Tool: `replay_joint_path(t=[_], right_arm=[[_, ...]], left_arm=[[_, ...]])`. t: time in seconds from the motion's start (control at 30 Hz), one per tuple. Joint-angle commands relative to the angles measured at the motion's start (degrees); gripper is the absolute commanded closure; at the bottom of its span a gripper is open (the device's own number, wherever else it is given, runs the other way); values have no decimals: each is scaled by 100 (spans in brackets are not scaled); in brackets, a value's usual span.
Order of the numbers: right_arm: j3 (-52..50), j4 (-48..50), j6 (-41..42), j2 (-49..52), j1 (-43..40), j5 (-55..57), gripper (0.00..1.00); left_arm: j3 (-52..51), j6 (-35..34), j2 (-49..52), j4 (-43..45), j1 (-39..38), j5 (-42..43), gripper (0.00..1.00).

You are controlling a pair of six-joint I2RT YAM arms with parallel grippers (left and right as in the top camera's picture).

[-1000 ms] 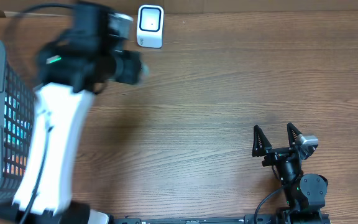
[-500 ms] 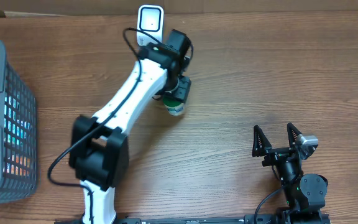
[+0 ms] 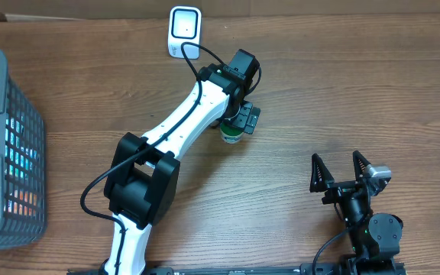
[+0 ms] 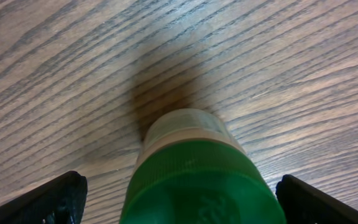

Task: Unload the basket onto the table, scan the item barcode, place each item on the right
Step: 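Carry the jar to the table center and release it upright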

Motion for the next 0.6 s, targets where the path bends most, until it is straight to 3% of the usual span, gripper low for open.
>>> replay_joint_path(t=[0.0, 0.2, 0.37, 0.57], right_arm=[[-57, 20, -24, -13, 35, 46, 0], [-57, 20, -24, -13, 35, 46, 0], [-57, 20, -24, -13, 35, 46, 0], [-57, 20, -24, -13, 35, 46, 0]], left_arm=[[258, -101, -105, -57, 17, -127, 0], [999, -92, -682, -378, 70, -153, 0], [1718, -96, -1394, -1008, 372, -715, 0], [2194, -101, -2380, -1731, 1554, -1049, 0]])
